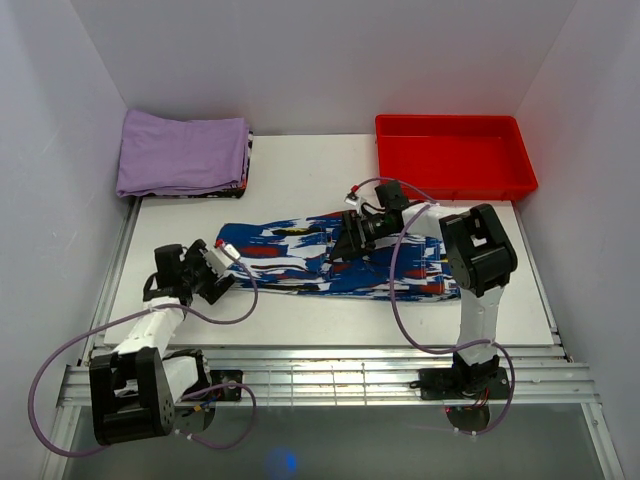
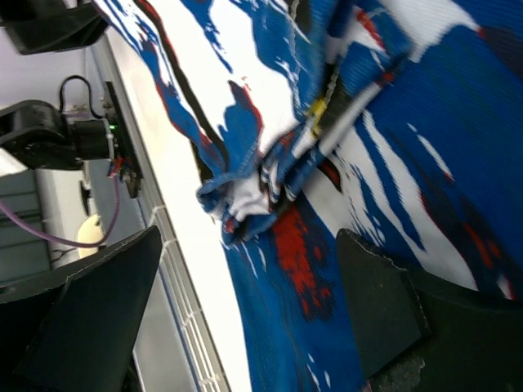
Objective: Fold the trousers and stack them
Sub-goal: Fold the trousers
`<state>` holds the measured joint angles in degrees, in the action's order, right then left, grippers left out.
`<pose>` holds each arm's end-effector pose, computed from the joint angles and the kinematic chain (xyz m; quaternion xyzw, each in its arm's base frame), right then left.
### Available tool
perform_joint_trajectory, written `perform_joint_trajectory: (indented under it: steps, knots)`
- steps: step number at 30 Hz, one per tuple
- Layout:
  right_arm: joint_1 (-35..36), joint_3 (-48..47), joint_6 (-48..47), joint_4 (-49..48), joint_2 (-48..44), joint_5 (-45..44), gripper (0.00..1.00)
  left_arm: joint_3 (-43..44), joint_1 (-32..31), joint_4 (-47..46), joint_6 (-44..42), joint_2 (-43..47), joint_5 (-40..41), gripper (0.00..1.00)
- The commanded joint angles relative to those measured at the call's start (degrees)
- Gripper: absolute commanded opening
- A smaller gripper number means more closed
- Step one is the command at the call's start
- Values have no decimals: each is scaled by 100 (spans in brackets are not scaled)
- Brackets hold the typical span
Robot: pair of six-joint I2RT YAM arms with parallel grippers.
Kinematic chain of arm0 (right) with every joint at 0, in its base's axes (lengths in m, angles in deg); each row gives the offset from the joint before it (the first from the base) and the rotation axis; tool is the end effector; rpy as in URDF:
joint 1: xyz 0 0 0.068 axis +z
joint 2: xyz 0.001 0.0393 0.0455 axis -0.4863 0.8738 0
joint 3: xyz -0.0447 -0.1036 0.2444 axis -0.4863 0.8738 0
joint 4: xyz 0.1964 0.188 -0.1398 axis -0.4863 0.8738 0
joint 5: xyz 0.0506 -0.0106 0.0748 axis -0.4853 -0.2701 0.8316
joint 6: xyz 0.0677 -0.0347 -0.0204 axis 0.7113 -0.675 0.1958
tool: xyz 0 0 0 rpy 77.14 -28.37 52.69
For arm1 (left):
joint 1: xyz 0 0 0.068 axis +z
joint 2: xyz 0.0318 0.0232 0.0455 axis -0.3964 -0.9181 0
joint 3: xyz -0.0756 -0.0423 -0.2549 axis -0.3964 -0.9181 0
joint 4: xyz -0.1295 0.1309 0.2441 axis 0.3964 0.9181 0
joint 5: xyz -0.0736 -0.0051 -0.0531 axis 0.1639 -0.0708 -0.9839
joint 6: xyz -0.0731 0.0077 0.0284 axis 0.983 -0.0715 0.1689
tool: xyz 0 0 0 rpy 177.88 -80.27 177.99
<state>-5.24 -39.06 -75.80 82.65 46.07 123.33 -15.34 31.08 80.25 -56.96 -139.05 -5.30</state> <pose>0.3819 0.2286 0.0824 -0.2262 0.8321 0.4924 0.1184 0.2507 0.0061 0.0994 0.4235 0.7996 0.0258 0.4249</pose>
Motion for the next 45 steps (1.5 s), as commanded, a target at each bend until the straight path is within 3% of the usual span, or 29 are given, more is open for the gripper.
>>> perform_joint_trajectory:
  steps: [1,4,8,11,15,17,21,24,31,35,38,40,41,45]
  knots:
    - [-188,88,-659,669,-432,-608,93,527,45,1896,384,296,-821,98]
    - [-285,-26,-976,1055,-811,-660,94,905,36,3012,288,411,-1471,98]
    - [-566,-211,-1870,1740,-1277,-739,94,1283,54,4393,410,402,-1657,98]
    - [-943,-264,-2356,2224,-1655,-906,94,1652,491,4502,663,525,-1789,98]
    - [-1602,-282,-3085,2831,-1910,-1082,91,2705,915,4869,1236,-229,-2448,98]
    - [-2015,-343,-3227,3190,-1954,-1161,90,3205,950,4302,2485,-800,-2283,98]
    - [-2666,-405,-3543,3701,-1972,-1266,85,3936,976,4246,3395,-1934,-2396,98]
    - [-2886,-370,-3895,4061,-1946,-1468,82,4017,976,4080,3862,-2463,-2369,98]
    - [-3062,-71,-4185,4071,-1876,-1636,80,3657,976,3316,4251,-2946,-2545,98]
    - [-3062,-62,-4212,4053,-1735,-1636,79,3516,976,2805,4514,-3157,-2054,97]
    - [-3062,-123,-4282,4062,-1612,-1601,76,3595,976,2681,4515,-3561,-1904,91]
    - [-3054,-263,-4457,4176,-1568,-1400,72,3735,1212,2908,4287,-3659,-2314,87]
    - [-3045,-464,-4458,4229,-1568,-1277,71,3797,1370,2997,3990,-3598,-3169,87]
    - [-2538,-1212,-4204,4238,-1367,-187,69,3990,2039,3165,3829,-3176,-4214,97]
